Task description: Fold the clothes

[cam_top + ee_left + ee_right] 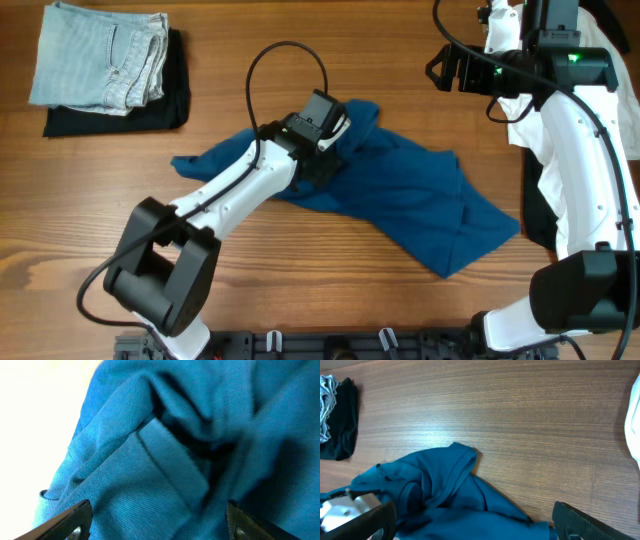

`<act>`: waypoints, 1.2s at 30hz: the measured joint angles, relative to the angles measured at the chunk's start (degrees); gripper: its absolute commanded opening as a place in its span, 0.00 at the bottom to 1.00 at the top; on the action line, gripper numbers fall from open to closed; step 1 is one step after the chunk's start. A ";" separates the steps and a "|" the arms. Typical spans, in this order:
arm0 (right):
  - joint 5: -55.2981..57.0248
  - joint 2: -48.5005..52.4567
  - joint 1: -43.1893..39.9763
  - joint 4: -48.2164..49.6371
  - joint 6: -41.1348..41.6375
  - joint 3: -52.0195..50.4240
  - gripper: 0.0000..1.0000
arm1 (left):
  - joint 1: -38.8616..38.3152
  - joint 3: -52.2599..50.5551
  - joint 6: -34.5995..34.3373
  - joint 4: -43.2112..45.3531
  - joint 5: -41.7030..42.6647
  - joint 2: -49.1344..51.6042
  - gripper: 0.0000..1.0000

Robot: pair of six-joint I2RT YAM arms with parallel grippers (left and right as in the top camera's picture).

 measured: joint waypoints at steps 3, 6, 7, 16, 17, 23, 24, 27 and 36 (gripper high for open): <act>0.00 0.00 0.00 0.00 0.00 -0.02 1.00 | 0.59 0.00 -0.61 0.72 -0.57 1.60 0.66; 0.00 0.00 0.00 0.02 0.00 -0.04 1.00 | 0.61 0.00 -0.90 1.33 -0.85 2.29 0.51; -0.02 0.00 0.00 0.02 0.00 -0.04 0.99 | 0.61 0.00 -1.05 1.73 -0.98 2.29 0.46; 0.00 0.00 0.00 0.79 0.00 -0.04 0.99 | 0.61 0.00 -2.34 3.04 -2.49 2.29 0.04; 0.00 0.00 0.00 0.83 0.00 -0.04 0.99 | 0.61 0.00 -2.82 3.06 -2.93 2.29 0.04; 0.00 0.00 0.00 0.15 0.00 -0.04 0.97 | 2.95 8.81 -10.95 -5.31 -9.60 -0.74 0.04; 0.00 0.00 0.00 -0.22 0.00 -0.04 0.91 | 3.74 10.88 -11.72 -6.64 -10.01 -1.95 0.04; 0.02 0.00 0.00 -1.40 -0.28 -0.04 0.85 | 8.00 18.05 -14.25 -8.61 -10.95 -9.57 0.04; 0.24 0.00 0.07 -11.26 -1.49 -0.09 0.82 | 16.33 20.28 -16.57 -7.69 -11.72 -19.89 0.04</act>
